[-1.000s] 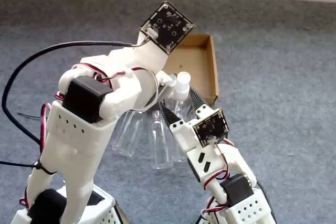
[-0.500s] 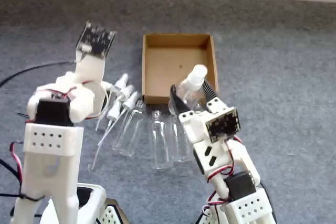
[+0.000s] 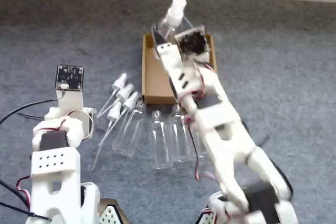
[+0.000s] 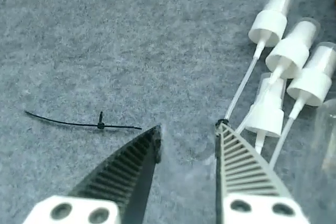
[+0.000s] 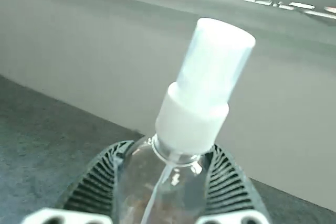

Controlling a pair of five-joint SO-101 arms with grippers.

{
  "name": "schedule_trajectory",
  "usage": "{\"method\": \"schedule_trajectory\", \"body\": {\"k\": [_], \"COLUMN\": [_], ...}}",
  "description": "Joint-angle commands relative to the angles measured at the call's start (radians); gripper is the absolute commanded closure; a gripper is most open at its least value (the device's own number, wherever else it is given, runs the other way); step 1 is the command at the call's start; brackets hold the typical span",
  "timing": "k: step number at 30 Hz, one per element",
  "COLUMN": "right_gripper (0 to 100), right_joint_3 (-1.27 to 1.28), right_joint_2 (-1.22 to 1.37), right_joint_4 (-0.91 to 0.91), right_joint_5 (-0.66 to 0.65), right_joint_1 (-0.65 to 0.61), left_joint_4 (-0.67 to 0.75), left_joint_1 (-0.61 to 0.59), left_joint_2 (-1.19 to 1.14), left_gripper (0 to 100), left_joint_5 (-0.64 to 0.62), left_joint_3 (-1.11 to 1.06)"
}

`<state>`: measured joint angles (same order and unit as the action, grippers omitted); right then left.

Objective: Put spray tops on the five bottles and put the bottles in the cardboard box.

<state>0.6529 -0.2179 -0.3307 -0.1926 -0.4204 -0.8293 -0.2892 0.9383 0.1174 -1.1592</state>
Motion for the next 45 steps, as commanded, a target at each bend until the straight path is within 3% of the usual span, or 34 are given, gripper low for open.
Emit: {"method": "schedule_trajectory", "body": {"k": [1,8,15,28,35,45], "right_gripper": [99.4,99.4,99.4,98.8,84.5,83.1], "right_joint_3": [-0.259,-0.561,-0.673,-0.673,-0.671,-0.679], "right_joint_2": [0.294,0.619,0.785,0.814,0.811,0.808], "right_joint_4": [-0.05,-0.05,-0.053,-0.05,-0.047,0.07], "right_joint_5": [0.008,0.009,0.009,0.003,0.003,0.003], "right_joint_1": [-0.004,-0.004,-0.002,-0.004,-0.007,-0.016], "left_joint_4": [0.137,0.137,0.137,0.137,0.137,0.133], "left_joint_1": [-0.01,0.012,0.012,0.012,0.012,0.012], "left_joint_2": [0.035,0.028,0.027,0.027,0.027,0.027], "left_gripper": [84,84,84,84,84,84], "left_joint_5": [-0.012,-0.012,-0.012,-0.012,-0.012,-0.012], "left_joint_3": [-0.045,-0.05,-0.05,-0.051,-0.051,-0.051]}}
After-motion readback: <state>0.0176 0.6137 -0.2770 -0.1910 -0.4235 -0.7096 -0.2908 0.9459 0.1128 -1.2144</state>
